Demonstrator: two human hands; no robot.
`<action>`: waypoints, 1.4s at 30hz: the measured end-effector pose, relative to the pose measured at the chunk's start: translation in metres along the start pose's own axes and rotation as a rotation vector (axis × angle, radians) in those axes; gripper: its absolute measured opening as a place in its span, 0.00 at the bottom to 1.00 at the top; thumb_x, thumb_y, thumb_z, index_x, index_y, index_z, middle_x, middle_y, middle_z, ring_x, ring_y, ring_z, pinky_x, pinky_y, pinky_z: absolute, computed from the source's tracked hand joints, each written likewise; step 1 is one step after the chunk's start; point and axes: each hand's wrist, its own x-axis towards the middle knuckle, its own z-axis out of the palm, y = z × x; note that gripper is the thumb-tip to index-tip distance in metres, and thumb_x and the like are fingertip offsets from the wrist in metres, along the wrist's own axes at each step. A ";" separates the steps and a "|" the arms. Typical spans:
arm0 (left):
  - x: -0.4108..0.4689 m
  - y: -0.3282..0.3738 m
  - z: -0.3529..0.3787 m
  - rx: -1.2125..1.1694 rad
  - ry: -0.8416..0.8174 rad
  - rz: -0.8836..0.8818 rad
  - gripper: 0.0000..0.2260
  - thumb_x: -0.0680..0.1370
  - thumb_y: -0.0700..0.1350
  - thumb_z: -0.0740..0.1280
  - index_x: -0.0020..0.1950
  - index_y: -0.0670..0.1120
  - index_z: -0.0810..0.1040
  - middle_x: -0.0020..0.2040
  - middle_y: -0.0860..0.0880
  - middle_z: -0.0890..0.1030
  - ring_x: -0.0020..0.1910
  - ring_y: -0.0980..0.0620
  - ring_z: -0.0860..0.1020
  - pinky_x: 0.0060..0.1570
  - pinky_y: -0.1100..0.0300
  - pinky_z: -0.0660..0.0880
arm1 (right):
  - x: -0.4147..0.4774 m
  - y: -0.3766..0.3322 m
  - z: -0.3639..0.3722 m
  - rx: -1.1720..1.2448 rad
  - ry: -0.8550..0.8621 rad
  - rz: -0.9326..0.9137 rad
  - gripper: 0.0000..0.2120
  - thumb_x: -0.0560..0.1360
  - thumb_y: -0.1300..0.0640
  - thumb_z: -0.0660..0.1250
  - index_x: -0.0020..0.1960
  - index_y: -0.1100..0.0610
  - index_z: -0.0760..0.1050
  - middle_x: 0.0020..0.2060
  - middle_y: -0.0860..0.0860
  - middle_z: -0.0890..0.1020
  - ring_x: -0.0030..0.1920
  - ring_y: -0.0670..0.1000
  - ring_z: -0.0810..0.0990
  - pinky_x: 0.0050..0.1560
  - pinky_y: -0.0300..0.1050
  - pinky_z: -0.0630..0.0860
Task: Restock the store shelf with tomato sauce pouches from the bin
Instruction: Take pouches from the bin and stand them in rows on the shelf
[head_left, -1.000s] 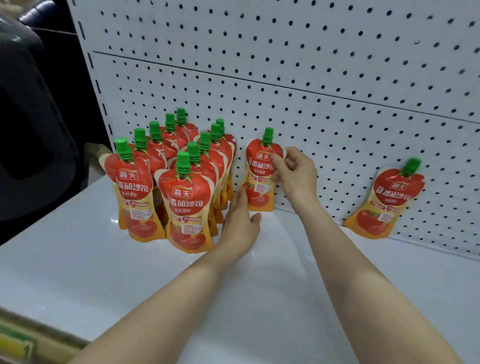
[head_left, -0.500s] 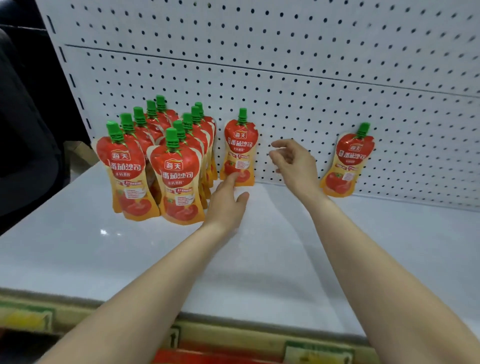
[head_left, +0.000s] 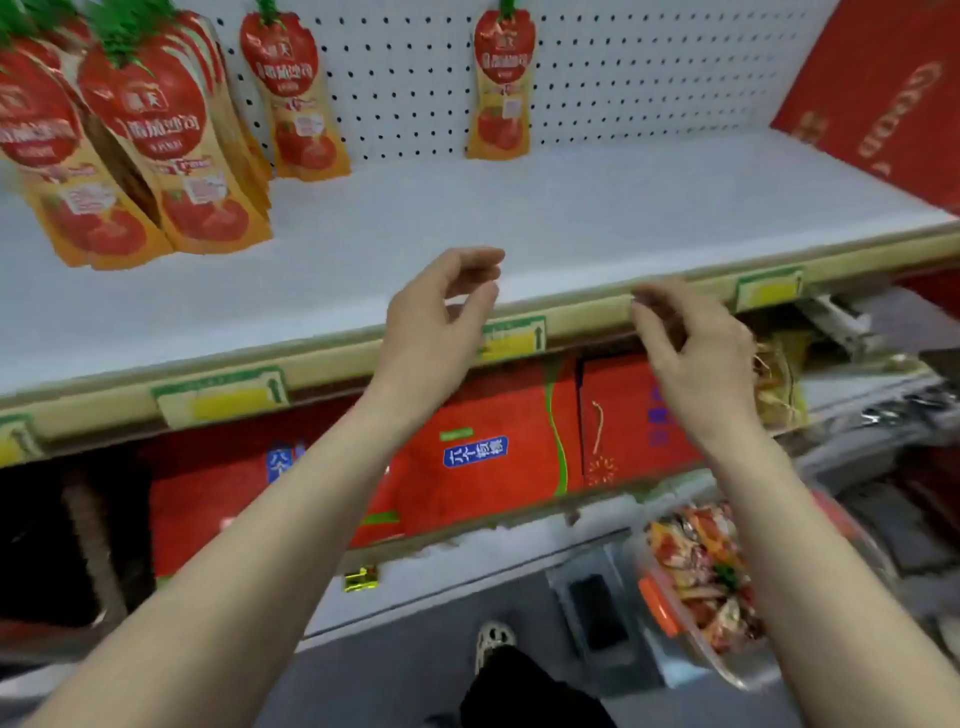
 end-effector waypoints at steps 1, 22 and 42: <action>-0.013 -0.002 0.014 -0.017 -0.028 0.005 0.11 0.79 0.39 0.64 0.59 0.48 0.79 0.53 0.52 0.82 0.53 0.61 0.79 0.53 0.70 0.74 | -0.021 0.016 -0.011 -0.038 0.005 0.028 0.09 0.80 0.55 0.65 0.57 0.55 0.80 0.50 0.49 0.84 0.51 0.51 0.80 0.52 0.42 0.72; -0.150 -0.233 0.451 0.427 -0.941 -0.276 0.22 0.79 0.44 0.65 0.73 0.48 0.68 0.71 0.47 0.72 0.70 0.48 0.69 0.65 0.57 0.66 | -0.257 0.449 -0.026 -0.268 -0.309 0.985 0.21 0.77 0.61 0.66 0.69 0.62 0.69 0.56 0.66 0.78 0.55 0.68 0.77 0.45 0.52 0.70; -0.136 -0.338 0.611 0.991 -1.007 -0.082 0.47 0.71 0.59 0.72 0.79 0.46 0.46 0.69 0.40 0.70 0.66 0.38 0.69 0.62 0.46 0.66 | -0.228 0.595 0.058 0.058 -0.088 1.541 0.19 0.67 0.47 0.77 0.52 0.53 0.75 0.53 0.56 0.84 0.54 0.58 0.82 0.58 0.53 0.78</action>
